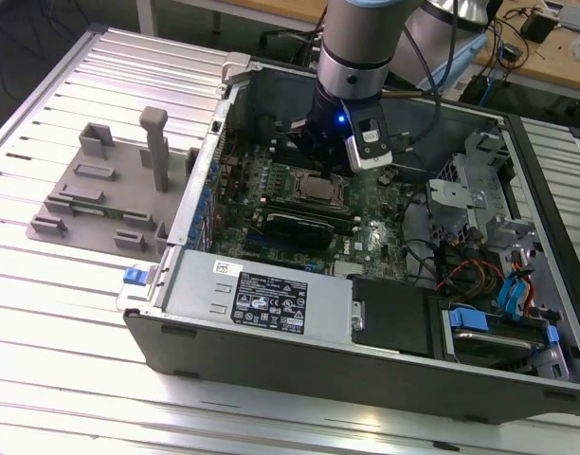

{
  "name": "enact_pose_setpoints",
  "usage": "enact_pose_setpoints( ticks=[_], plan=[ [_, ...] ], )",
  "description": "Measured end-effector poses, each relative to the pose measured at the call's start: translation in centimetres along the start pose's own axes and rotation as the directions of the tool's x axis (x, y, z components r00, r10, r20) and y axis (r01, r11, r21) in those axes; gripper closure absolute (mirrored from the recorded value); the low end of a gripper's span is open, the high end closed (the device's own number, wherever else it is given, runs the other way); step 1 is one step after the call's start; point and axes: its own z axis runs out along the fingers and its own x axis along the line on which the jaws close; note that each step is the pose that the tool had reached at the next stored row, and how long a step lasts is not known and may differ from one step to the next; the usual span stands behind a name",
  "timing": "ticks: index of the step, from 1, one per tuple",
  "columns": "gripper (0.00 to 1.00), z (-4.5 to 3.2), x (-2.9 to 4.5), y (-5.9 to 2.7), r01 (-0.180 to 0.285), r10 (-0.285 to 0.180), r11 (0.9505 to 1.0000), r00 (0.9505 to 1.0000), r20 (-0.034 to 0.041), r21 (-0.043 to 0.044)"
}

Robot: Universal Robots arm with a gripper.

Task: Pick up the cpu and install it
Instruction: 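Install the second cpu locking lever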

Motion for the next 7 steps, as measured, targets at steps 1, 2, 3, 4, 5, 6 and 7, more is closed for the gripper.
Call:
enact_pose_setpoints(
  ticks=[1,2,3,4,5,6,7],
  plan=[
    [0.89,-0.02,0.0,0.0,0.0,0.0,1.0,1.0,-0.0001,0.0001],
    [0.89,-0.03,0.0,0.01,0.0,0.0,1.0,1.0,0.0,0.0001],
    [0.89,-0.05,0.0,0.01,0.0,0.0,1.0,1.0,0.0,0.0002],
    [0.89,-0.07,-0.01,0.01,0.0,0.0,1.0,1.0,0.0,0.0001],
    [0.89,-0.07,-0.01,0.02,0.0,0.0,1.0,1.0,0.0,0.0001],
    [0.89,-0.09,-0.01,0.02,0.0,0.0,1.0,1.0,0.0,0.0002],
    [0.89,-0.1,-0.01,0.02,0.0,0.0,1.0,1.0,0.0,0.0002]
  ],
)
